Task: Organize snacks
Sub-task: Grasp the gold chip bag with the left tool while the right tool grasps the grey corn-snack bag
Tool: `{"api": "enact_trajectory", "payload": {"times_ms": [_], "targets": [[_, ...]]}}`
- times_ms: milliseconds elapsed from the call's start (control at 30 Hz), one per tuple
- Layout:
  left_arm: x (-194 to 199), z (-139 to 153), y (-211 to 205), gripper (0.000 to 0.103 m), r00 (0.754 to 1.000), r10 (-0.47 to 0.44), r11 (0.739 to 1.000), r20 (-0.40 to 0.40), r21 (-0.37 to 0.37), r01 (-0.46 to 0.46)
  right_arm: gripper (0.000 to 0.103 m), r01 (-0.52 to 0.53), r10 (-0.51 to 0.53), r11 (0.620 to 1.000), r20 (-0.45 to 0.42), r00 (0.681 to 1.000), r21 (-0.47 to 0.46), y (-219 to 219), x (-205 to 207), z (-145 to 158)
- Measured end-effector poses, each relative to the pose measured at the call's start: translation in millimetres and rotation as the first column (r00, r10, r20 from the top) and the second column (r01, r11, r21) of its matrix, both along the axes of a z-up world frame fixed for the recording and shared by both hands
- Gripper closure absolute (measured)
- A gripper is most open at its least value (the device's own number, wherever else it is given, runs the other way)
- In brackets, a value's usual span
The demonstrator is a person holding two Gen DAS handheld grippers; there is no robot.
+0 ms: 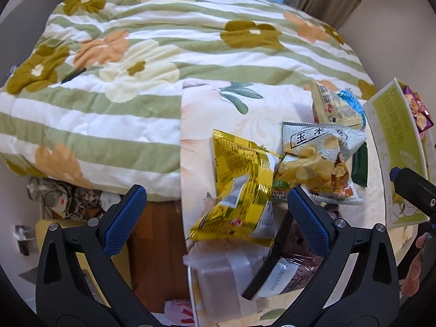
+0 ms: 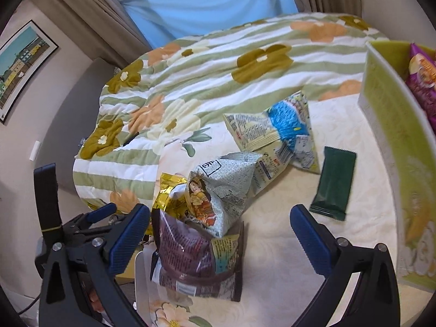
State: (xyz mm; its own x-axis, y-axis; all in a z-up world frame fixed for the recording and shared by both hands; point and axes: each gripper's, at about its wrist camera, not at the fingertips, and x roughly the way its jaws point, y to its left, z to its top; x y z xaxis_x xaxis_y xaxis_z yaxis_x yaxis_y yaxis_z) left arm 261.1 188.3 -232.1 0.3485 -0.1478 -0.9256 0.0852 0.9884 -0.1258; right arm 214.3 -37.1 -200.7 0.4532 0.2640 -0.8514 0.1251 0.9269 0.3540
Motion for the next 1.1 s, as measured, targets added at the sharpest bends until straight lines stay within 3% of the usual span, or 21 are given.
{"api": "enact_trajectory", "payload": {"times_ms": [167,267,467,533,633,900,1100], "targets": [[10.0,-15.2,-9.5,0.003,0.999,-0.013,1.0,-0.038,0.005,0.013,0.0,-0.003,0.003,1.0,-0.03,1.0,0.017,-1.1,14.1,-12.6],[13.6,-25.7,-11.7,0.01,0.998,-0.007,1.0,-0.07,0.009,0.008,0.0,-0.007,0.008,1.0,-0.049,0.999,0.028,-0.9,20.9,-20.5],[17.3,-41.4,-13.9,0.03,0.994,0.008,1.0,-0.112,-0.001,-0.008,0.0,-0.013,0.017,0.998,-0.085,0.996,0.054,-0.7,33.3,-36.1],[17.7,-43.8,-15.3,0.043,0.993,0.003,1.0,-0.118,-0.01,-0.004,0.0,-0.014,0.02,0.998,-0.097,0.995,0.065,0.3,36.9,-41.7],[19.1,-47.7,-17.5,0.055,0.991,-0.012,0.999,-0.131,-0.035,0.008,0.0,-0.02,0.03,0.997,-0.123,0.992,0.078,1.8,42.6,-50.4],[20.9,-45.1,-21.0,0.06,0.993,-0.008,1.0,-0.116,-0.024,0.005,0.001,-0.007,0.032,0.991,-0.179,0.983,0.137,1.5,51.6,-66.0],[22.9,-41.7,-20.2,0.06,0.993,0.014,1.0,-0.115,-0.024,-0.017,0.018,-0.006,0.043,0.985,-0.215,0.976,0.173,0.5,55.7,-76.2]]}}
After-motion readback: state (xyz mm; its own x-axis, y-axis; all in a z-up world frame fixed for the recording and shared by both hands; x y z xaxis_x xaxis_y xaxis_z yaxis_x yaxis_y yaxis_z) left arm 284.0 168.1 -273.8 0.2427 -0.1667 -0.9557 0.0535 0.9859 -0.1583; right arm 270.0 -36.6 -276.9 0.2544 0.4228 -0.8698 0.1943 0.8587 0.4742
